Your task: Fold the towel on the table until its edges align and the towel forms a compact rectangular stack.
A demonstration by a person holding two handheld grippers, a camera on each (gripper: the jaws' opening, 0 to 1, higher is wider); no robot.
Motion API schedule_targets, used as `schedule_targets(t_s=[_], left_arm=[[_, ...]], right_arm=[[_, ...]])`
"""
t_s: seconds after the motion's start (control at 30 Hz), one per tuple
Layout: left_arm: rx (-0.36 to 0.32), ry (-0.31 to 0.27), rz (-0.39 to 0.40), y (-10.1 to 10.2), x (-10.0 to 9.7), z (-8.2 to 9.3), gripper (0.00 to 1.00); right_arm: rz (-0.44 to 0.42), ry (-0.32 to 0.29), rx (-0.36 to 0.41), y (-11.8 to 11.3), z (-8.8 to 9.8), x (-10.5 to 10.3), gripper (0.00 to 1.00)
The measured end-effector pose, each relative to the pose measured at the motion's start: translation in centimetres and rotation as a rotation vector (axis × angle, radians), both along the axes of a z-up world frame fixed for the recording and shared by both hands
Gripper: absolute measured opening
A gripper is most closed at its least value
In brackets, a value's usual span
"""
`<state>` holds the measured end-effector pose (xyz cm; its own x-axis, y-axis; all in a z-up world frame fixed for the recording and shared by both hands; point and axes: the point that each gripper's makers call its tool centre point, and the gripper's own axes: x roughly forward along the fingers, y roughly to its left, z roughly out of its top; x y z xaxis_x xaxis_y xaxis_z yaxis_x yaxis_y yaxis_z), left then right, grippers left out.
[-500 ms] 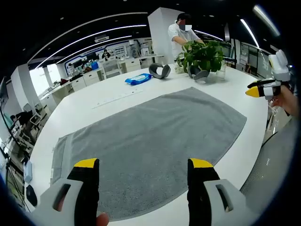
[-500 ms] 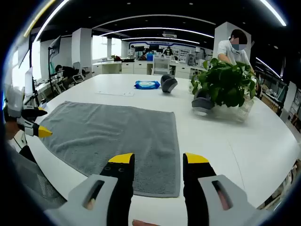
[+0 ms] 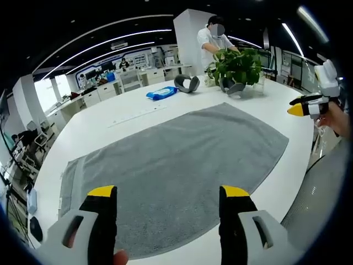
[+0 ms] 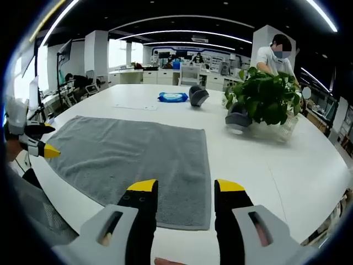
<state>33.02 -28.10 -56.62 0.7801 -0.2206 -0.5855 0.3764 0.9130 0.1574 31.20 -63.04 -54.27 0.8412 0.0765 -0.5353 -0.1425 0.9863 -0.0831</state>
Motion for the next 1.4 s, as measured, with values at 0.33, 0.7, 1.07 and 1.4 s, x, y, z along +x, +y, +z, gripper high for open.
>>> schedule_targets(t_s=[0.33,0.7,1.07,1.4], left_arm=[[-0.037,-0.019,0.009,0.0,0.2,0.7,0.71],[-0.083,-0.032,0.023,0.0,0.4,1.3,0.71],[-0.102,-0.036,0.037,0.2,0.4,1.4,0.7],[-0.131,-0.035,0.052,0.4,0.5,1.6,0.7]], right_arm=[[-0.033,-0.008,0.008,-0.7,0.3,-0.1,0.39],[-0.092,-0.024,0.05,-2.0,0.7,-0.2,0.39],[-0.086,-0.014,0.036,-1.8,0.4,-0.3,0.38],[-0.085,-0.002,0.021,-2.0,0.3,-0.4,0.37]])
